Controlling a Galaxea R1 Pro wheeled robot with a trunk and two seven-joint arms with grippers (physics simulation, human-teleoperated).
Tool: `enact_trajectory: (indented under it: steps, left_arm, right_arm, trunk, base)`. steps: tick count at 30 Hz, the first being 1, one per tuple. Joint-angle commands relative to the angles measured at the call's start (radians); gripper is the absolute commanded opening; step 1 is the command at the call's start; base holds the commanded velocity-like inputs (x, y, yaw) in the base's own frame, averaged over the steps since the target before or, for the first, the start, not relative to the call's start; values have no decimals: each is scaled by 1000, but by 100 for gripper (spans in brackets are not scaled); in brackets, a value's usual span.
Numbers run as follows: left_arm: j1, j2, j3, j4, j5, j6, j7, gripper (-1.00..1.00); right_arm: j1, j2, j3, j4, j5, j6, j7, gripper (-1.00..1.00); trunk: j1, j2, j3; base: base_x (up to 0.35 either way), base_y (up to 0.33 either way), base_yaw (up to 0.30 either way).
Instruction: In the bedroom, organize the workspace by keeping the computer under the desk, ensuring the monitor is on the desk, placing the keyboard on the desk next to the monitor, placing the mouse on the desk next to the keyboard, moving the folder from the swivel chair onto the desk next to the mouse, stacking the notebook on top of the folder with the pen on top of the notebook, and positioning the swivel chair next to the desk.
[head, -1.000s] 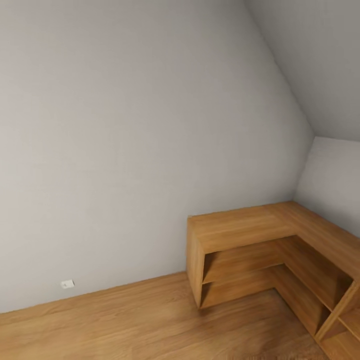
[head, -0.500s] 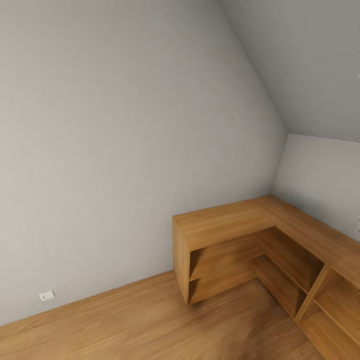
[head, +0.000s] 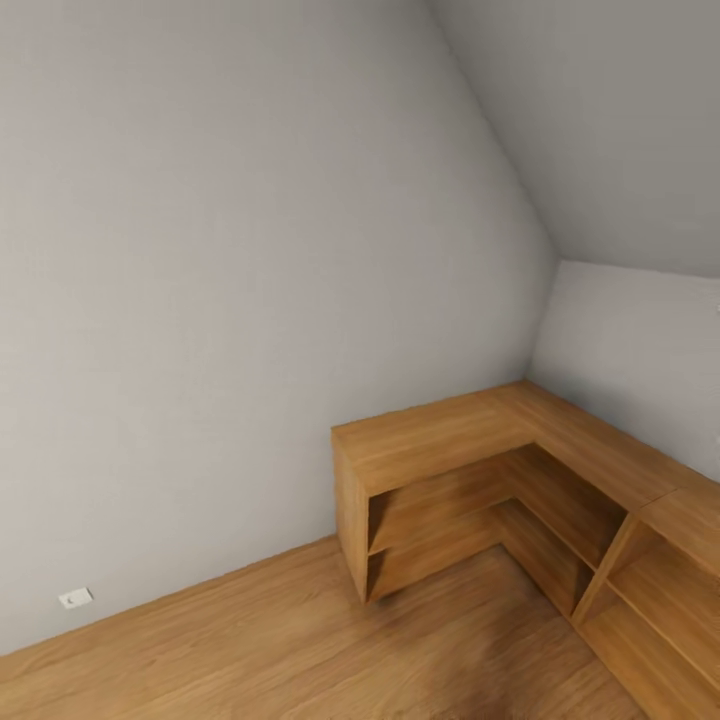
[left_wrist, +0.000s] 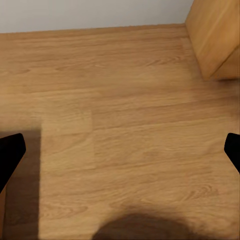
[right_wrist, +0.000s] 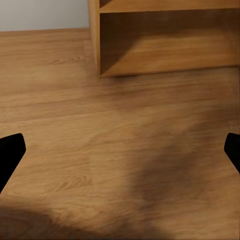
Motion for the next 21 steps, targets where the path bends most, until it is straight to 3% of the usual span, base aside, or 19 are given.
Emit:
enact_trajectory:
  steps: [1, 14, 21]
  left_arm:
    - [-1, 1, -8, -1, 2, -3, 8, 100]
    - [-1, 1, -8, -1, 2, -3, 8, 100]
    - [-1, 1, -7, -1, 3, -3, 8, 100]
  right_arm:
    - [-1, 0, 8, 0, 1, -1, -10, 100]
    - [-1, 0, 10, -1, 1, -1, -10, 100]
    - [-1, 0, 10, -1, 1, -1, -10, 100]
  trunk:
    - [1, -2, -3]
    - [1, -2, -5]
    - [1, -2, -5]
  base:
    - [23, 0, -43]
    - [172, 0, -18]
    - [17, 0, -193]
